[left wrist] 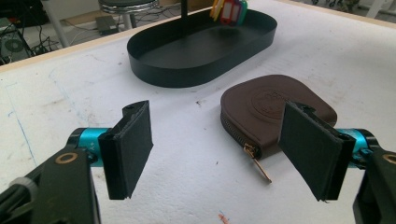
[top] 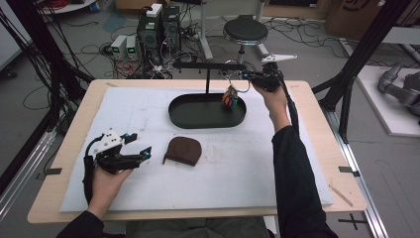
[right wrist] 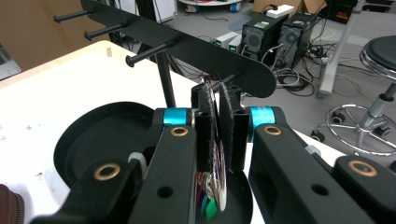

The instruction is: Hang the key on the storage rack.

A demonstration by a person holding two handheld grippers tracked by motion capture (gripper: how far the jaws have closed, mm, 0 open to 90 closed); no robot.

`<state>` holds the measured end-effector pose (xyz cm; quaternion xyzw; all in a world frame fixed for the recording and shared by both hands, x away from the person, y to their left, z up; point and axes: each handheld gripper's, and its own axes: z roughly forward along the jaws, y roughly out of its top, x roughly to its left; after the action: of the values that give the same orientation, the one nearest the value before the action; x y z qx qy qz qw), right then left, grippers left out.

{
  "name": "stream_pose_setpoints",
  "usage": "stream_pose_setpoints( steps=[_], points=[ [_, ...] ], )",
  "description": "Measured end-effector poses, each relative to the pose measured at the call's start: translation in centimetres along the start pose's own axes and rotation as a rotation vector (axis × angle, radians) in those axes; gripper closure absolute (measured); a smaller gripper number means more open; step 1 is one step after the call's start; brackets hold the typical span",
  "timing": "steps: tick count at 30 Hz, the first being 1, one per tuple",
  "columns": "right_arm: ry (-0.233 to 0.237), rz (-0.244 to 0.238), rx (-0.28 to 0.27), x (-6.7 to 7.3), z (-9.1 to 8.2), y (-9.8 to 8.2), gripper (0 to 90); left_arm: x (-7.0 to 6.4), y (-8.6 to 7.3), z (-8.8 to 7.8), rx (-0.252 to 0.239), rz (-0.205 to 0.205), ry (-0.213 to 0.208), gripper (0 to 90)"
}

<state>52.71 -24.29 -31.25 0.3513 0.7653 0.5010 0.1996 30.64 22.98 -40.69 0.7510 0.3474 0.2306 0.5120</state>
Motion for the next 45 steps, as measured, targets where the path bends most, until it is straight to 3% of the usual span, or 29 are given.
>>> stream_pose_setpoints(
  steps=[8,16,21,24,28,31,32,34,37,39,42,45],
  points=[
    [-0.060,-0.011,0.007,0.0,-0.3,0.0,81.9,0.0,0.0,0.0,0.001,0.002,-0.001,25.9],
    [-0.155,-0.011,0.025,0.1,-0.5,0.0,78.9,-0.1,0.0,0.0,-0.001,0.002,0.000,25.9],
    [-0.172,0.004,0.021,0.0,-1.2,0.0,74.9,0.0,0.0,0.0,-0.001,0.004,0.003,25.9],
    [-0.188,-0.019,0.007,0.2,-1.7,0.0,72.6,0.0,0.1,0.0,0.002,0.003,0.002,25.9],
    [-0.199,-0.019,0.001,0.1,-2.7,-0.8,67.0,0.0,0.2,0.2,-0.001,0.006,0.000,25.9],
    [-0.189,0.021,0.035,-0.1,-3.7,-1.4,61.4,0.1,0.3,0.3,0.001,0.009,-0.001,25.9],
    [-0.200,0.001,0.012,0.1,-4.2,-1.7,61.5,0.2,0.3,0.4,0.004,0.010,-0.002,25.9],
    [-0.195,0.009,-0.016,0.2,-5.1,-2.3,59.5,0.3,0.4,0.6,-0.001,0.006,-0.003,25.9],
    [-0.187,0.037,0.018,0.4,-6.3,-2.8,55.0,0.4,0.5,0.8,-0.002,0.009,-0.002,25.9],
    [-0.198,0.018,-0.023,0.8,-7.4,-3.2,54.2,0.4,0.7,1.0,-0.001,0.012,0.000,25.9],
    [-0.185,0.050,0.003,1.4,-8.8,-3.6,48.3,0.5,0.9,1.2,-0.001,0.016,0.000,25.9],
    [-0.184,0.034,-0.033,2.5,-10.5,-4.3,48.3,0.6,1.1,1.3,-0.004,0.016,-0.002,25.9]
  ],
)
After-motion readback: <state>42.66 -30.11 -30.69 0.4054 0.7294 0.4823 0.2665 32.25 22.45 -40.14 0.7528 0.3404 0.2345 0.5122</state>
